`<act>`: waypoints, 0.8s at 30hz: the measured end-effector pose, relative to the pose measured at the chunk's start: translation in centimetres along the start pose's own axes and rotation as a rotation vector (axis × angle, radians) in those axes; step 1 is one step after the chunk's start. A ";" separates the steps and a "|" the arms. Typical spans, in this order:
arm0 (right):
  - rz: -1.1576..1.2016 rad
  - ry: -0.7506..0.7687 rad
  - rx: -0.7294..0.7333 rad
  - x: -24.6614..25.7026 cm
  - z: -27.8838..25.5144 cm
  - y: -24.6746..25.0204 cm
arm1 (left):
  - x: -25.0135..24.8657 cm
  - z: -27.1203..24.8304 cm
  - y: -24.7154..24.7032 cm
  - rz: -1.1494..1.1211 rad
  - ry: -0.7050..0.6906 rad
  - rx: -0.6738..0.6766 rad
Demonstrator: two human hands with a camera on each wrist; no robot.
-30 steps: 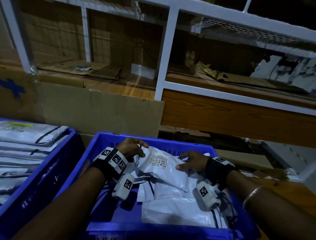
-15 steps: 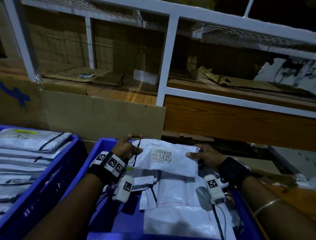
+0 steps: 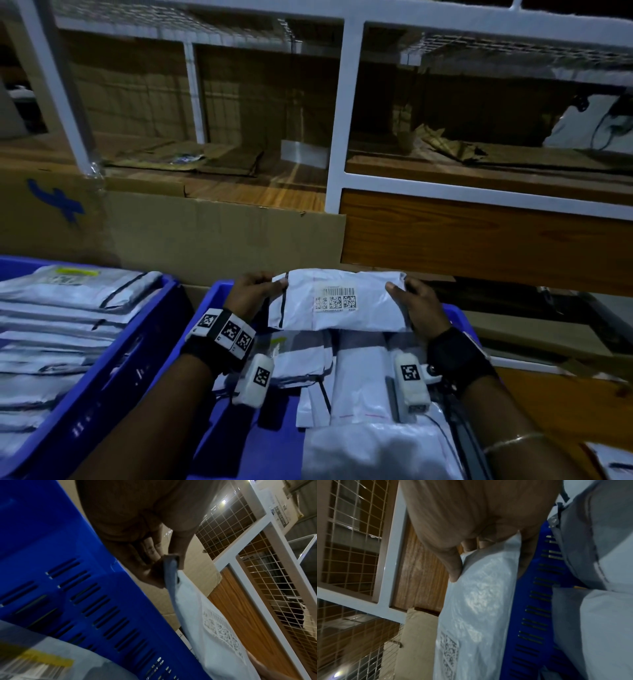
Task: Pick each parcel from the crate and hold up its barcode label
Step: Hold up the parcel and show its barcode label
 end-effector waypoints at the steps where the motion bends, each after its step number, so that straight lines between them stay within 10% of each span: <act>1: 0.002 0.015 -0.006 0.0 0.1 0.0 | 0.2 0.4 0.2 -0.003 -0.005 -0.014; 24: -0.013 0.051 -0.010 -0.4 0.0 1.3 | 1.8 1.1 -0.2 0.228 -0.006 0.159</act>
Point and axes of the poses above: each hand's wrist, its own z-axis towards the middle knuckle, its own y-axis out of the back of the hand, x = y × z, the point moved 3 cm from there along z, towards the middle knuckle, and after that the axes turned 2 degrees about -x, right-handed, at the moved point
